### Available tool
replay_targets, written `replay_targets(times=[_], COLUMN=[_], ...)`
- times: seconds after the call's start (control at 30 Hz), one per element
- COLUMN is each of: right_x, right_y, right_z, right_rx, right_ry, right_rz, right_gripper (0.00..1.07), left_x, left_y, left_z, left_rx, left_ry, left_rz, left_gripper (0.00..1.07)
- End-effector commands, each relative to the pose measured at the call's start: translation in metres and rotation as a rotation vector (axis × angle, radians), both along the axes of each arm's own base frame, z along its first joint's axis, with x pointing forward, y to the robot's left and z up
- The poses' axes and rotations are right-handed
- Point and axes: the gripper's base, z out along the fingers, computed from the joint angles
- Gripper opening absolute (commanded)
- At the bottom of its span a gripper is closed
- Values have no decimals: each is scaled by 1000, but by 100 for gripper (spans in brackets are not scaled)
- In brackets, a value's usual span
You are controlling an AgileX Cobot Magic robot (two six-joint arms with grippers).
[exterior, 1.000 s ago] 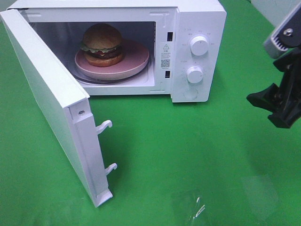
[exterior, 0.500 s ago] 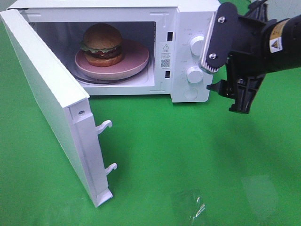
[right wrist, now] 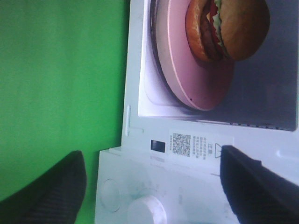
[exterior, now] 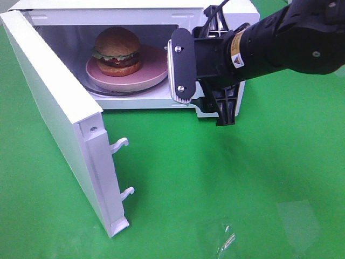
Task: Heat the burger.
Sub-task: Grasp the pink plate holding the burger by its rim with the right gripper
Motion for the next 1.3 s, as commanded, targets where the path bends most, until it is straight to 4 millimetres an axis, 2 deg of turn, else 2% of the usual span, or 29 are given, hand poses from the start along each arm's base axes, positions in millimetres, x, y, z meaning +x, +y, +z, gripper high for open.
replay_targets(times=[0.03, 0.3, 0.37, 0.53, 0.6, 0.77, 0.83, 1.3], right_x=[12, 34, 51, 61, 76, 87, 101, 128], right_y=[17, 41, 54, 62, 71, 77, 81, 103], right_z=[-7, -20, -28, -34, -48, -56, -69, -102], right_rx=[-28, -46, -44, -39, -32, -23, -16, 60], right_ry=[-27, -43, -47, -50, -50, -46, -36, 9], right_rz=[53, 92, 91, 93, 95, 87, 68, 13], right_gripper=[77, 76, 76, 76, 76, 76, 76, 76], left_x=[-2, -2, -2, -2, -2, -2, -2, -2], left_y=[0, 0, 0, 0, 0, 0, 0, 0], left_z=[1, 1, 1, 1, 1, 1, 1, 1], left_rx=[-9, -9, -9, -9, -9, -9, -9, -9], left_ry=[-32, -32, -32, -32, -32, -32, -32, -32], left_rz=[4, 4, 4, 4, 4, 4, 4, 4], left_gripper=[100, 100, 100, 100, 100, 100, 100, 100])
